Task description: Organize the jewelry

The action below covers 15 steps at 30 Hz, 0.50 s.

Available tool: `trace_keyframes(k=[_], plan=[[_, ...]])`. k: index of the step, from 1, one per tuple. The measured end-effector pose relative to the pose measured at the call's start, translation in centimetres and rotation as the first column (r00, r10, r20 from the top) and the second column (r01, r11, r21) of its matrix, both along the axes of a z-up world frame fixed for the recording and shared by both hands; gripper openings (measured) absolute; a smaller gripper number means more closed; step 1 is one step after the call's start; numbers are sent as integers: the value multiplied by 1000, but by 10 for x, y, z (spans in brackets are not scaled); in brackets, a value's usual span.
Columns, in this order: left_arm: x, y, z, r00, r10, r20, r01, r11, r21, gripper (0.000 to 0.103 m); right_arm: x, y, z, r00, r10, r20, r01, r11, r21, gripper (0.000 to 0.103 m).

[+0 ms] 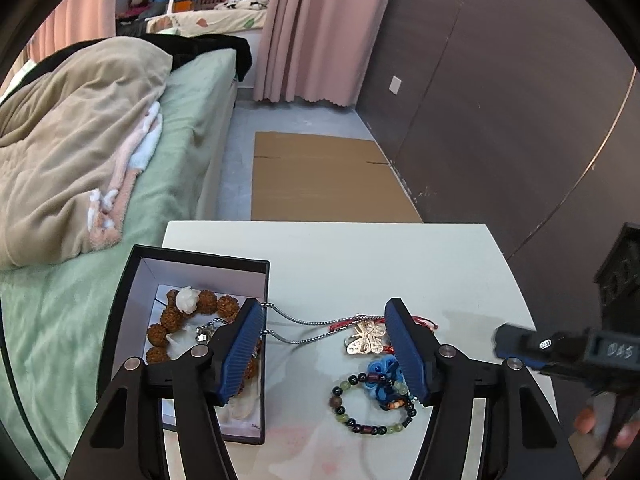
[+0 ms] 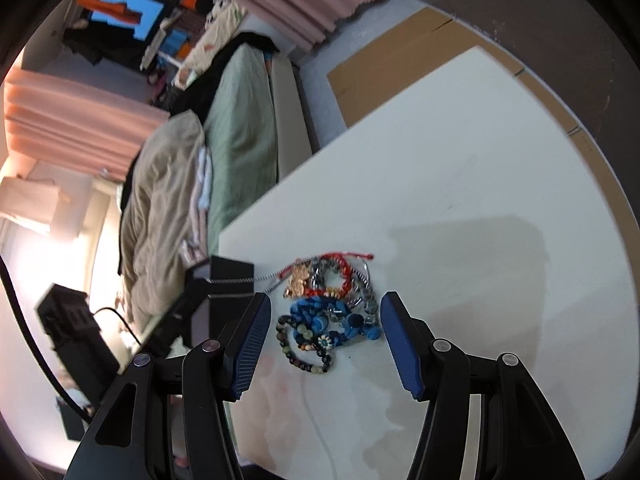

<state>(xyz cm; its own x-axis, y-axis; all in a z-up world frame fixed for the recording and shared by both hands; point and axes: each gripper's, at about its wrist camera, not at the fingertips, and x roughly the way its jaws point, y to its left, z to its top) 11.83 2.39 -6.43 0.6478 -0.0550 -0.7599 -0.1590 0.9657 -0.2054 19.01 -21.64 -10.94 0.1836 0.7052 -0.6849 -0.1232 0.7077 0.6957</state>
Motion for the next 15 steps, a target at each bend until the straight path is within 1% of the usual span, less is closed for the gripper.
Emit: trace_keyframes(k=[2,6,10,11,12,14,15], plan=[[-1,2,1,1000,6,0,-6,1000,3,64,0,10,-6,1000,30,-10,-30,999,-20,58],[-5,13,3,1000,27,6,-26,1000,-14,63,-1,26,-14,997,71,-15,-72,995,-72,58],[-10,22,6,999,46,13,-46,998,-32,63,-3,35,-26,996,86,-26,-89,984,-156,58],[-11,23,6,999,47,14,-47,998,-38,63,-2,35,-28,996,88,-31,-92,982,-165,58],[-12,23,7,999,47,15,-46,998,-39,63,-3,36,-30,995,92,-35,-97,980,-176,55],[-14,23,8,999,44,17,-43,998,-40,63,-6,37,-28,994,105,-9,-104,972,-209,37],[-15,23,8,999,42,17,-41,998,-40,63,-7,36,-30,994,110,-15,-110,971,-210,14]])
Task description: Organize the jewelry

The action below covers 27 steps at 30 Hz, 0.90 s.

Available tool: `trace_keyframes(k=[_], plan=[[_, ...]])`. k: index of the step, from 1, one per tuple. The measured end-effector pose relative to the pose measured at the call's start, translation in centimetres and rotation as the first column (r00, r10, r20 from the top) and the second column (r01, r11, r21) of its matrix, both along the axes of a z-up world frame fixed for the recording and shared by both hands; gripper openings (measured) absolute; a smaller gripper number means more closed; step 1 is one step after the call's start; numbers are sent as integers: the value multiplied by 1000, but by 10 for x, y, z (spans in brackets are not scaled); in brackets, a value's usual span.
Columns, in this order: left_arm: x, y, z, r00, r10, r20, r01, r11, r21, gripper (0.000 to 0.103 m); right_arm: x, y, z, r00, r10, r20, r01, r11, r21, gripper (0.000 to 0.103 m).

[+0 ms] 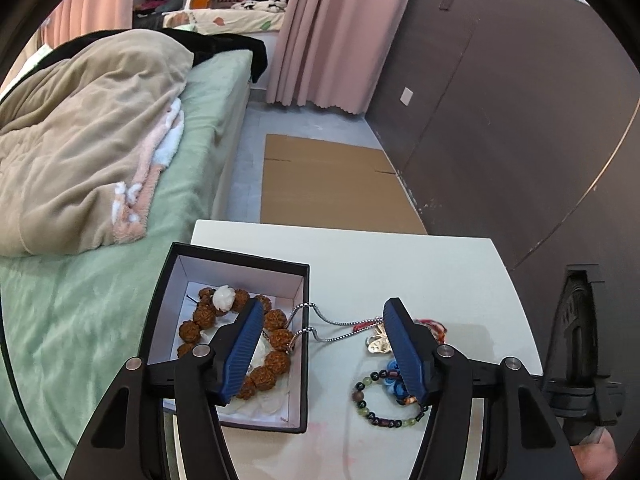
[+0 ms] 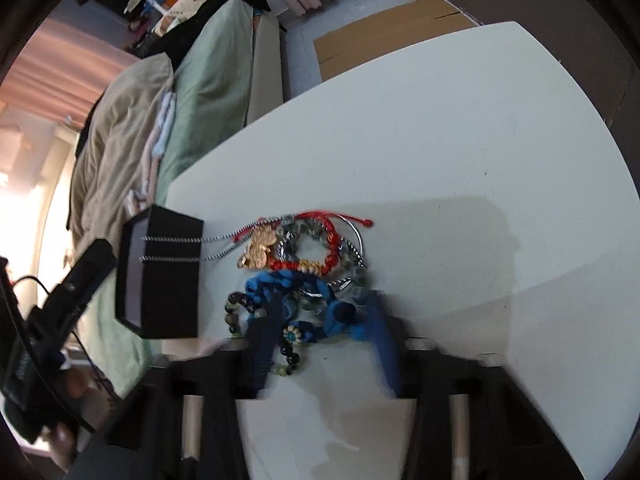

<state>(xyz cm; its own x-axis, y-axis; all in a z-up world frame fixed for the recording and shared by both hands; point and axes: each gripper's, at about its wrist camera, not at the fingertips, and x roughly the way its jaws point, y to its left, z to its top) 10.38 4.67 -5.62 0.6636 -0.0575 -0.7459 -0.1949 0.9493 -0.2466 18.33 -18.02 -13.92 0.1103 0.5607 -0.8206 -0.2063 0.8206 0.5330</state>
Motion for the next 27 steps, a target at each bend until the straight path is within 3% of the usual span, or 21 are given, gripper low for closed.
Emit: trace_keyframes(k=[2,14,27], plan=[[-2,-3,1,1000,-12,0,12,1000,4,63,-2,-8,-2,1000,-17,-18,18,1000,25,11],[-2,-51,-16,985,-151,-88,155,987,40,64,-14,-48,40,993,-91,74,80,987,139,11],[-1,-105,-51,943,-257,-214,279,957,83,64,-14,-94,56,975,-205,87,185,962,199,11]])
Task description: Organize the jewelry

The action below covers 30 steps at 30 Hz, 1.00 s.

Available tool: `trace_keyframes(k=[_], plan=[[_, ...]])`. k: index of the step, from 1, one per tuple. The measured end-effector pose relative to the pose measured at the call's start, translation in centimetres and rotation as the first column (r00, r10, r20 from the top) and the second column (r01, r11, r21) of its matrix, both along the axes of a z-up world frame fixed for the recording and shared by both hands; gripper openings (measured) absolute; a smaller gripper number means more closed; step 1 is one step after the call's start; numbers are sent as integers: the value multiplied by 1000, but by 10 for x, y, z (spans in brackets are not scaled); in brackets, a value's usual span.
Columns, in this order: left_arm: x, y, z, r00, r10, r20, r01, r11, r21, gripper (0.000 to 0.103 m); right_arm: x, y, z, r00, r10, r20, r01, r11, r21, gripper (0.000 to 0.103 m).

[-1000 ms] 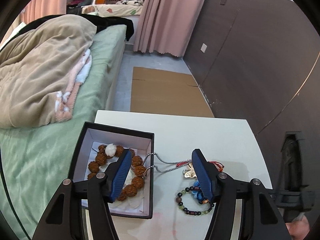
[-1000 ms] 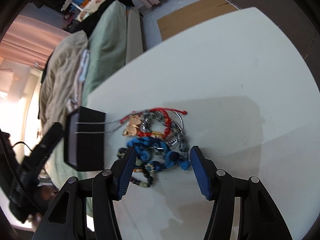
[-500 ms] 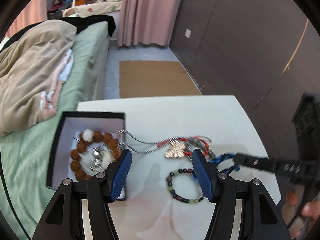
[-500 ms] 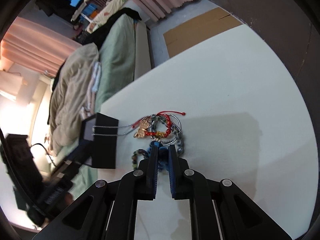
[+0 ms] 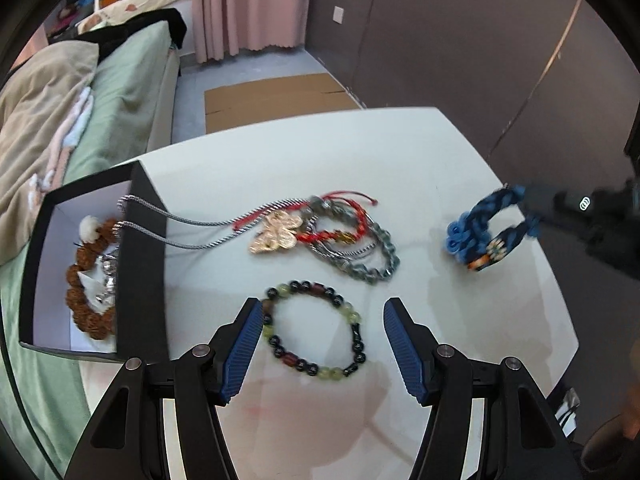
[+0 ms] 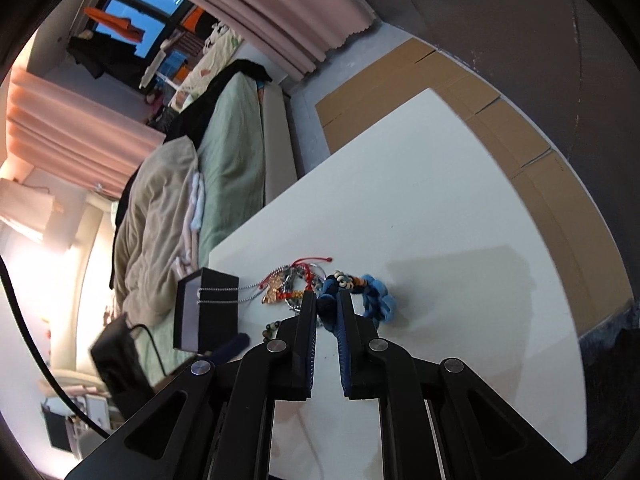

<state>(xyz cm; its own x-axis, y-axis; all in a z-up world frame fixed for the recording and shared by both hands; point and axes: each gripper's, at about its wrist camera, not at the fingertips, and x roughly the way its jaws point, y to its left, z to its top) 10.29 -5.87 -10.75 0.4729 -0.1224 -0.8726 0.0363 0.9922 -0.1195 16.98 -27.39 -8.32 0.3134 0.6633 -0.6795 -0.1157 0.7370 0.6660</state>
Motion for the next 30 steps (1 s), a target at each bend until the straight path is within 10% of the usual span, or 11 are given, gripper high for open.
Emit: trace_keyframes(k=[8,13,30], plan=[[-3,-22,-23,998,-48,-44,53,989,139,59,-3,-14,6,1000,-27,13,26,999,33,11],[-7,-19,-20,998,-58,-28,61,989,132,8,-4,-16,9,999,-30,20,29,998,47,11],[-20,37,41,986,88,141,-77,994,-82,7,-13,6,21,997,16,81,-26,991,129,11]])
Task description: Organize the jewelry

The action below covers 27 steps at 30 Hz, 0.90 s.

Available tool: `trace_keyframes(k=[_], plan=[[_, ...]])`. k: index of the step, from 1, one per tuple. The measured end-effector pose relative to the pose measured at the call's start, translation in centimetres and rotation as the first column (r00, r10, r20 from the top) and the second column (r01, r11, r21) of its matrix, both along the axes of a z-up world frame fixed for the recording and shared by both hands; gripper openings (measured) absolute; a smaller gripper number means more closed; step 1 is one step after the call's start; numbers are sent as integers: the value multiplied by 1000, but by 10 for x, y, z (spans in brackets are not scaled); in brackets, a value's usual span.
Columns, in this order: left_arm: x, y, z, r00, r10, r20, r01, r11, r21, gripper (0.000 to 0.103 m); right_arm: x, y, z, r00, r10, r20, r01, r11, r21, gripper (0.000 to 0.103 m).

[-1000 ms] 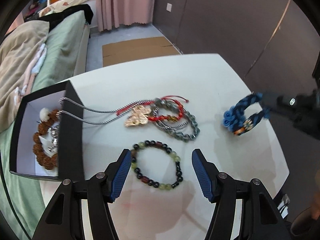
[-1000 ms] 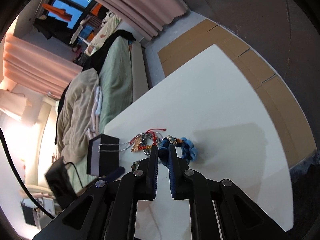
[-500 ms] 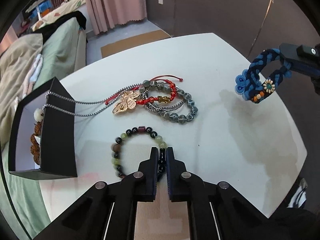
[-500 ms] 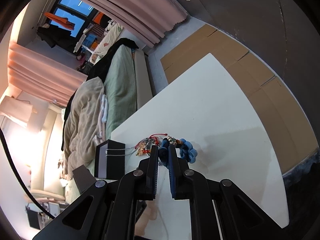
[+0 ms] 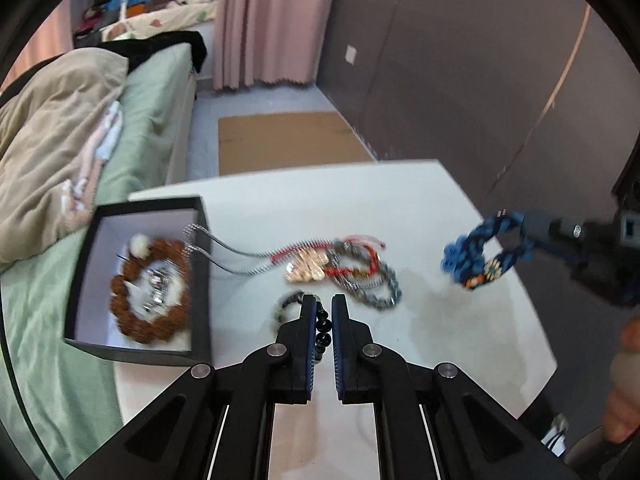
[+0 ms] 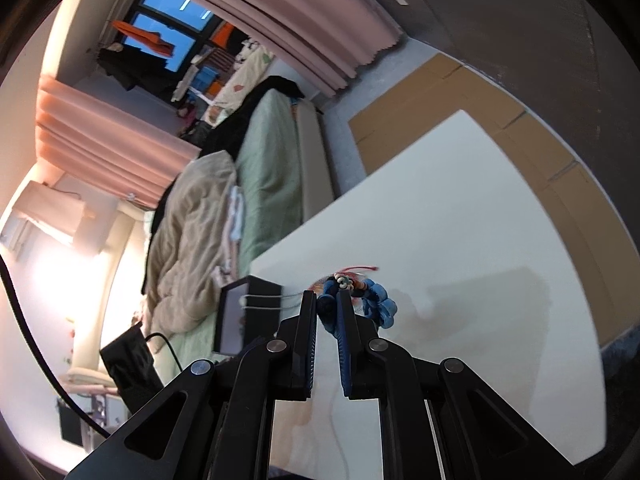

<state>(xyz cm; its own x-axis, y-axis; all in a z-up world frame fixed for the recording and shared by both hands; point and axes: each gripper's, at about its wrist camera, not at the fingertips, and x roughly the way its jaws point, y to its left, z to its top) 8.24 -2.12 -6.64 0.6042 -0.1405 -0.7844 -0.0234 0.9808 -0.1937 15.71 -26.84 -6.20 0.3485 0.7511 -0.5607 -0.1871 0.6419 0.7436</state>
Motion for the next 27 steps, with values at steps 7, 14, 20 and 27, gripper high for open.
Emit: trace_keyframes(k=[7,14,20,27], plan=[[-15,35,32,992,67,103,-59,995,-78,7,-5,22,13,998,36,60,-41,996,83,11],[-30,70,60,966,159,202,-131,981,-146,7,-10,56,22,990,92,107,-105,986,128,11],[-32,97,62,948,237,213,-203,965,-168,8,-12,86,25,981,138,135,-158,975,158,11],[-26,125,52,945,306,113,-277,936,-217,64,-14,116,24,972,187,140,-209,963,168,11]])
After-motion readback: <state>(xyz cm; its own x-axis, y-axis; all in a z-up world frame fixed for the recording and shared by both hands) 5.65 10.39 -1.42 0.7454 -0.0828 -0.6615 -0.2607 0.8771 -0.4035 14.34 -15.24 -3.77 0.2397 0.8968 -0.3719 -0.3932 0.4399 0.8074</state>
